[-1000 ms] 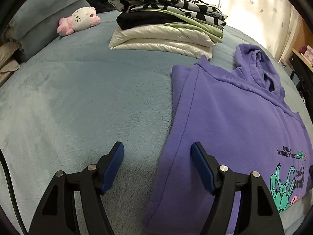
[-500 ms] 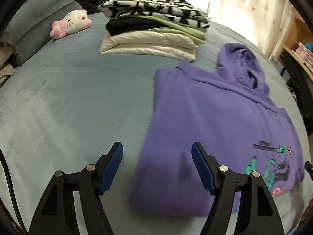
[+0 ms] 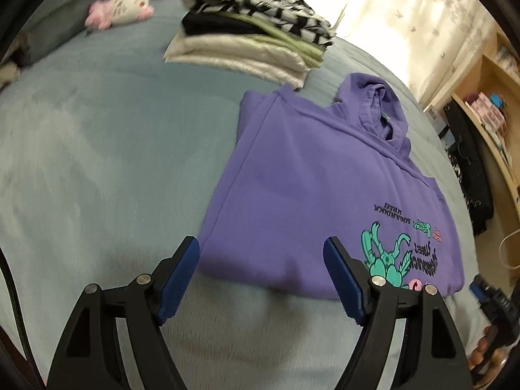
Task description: Fold large clothes
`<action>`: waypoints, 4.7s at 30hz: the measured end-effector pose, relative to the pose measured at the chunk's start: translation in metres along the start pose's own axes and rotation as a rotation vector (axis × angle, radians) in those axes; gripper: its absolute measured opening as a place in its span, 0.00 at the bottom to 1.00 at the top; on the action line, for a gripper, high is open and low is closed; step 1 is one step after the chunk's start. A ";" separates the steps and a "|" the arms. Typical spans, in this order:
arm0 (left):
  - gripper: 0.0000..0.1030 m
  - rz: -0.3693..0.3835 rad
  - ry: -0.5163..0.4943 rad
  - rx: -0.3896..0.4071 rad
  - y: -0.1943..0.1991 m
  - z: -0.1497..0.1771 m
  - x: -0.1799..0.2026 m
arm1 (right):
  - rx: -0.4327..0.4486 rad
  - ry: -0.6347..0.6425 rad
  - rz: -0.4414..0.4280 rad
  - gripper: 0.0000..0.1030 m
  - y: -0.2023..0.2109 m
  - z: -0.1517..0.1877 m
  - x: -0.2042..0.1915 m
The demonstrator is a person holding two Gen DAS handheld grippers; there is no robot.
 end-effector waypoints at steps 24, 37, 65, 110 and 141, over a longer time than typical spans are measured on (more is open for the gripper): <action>0.84 0.117 0.157 0.040 -0.069 0.001 -0.016 | -0.135 -0.195 -0.090 0.47 -0.080 0.008 0.002; 0.16 0.002 0.096 0.218 -0.043 -0.011 0.008 | -0.031 -0.110 -0.040 0.17 -0.065 0.002 -0.008; 0.66 -0.169 -0.019 0.186 0.056 -0.030 0.012 | 0.022 -0.098 0.106 0.34 0.036 -0.009 0.038; 0.02 -0.116 -0.339 0.061 -0.224 -0.244 0.137 | -0.001 0.124 -0.095 0.05 -0.198 -0.245 -0.164; 0.42 0.306 -0.109 -0.138 -0.021 0.027 0.047 | -0.124 0.151 -0.229 0.35 -0.029 0.025 -0.059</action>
Point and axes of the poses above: each gripper's, at about its wrist camera, not at the fingertips, and y roughly against the way its jaws point, x to its right, z to its underside, the point moved 1 cm from there along -y, roughly the way its jaws point, and after that the axes turned 13 degrees about z, right-handed, at the moved point
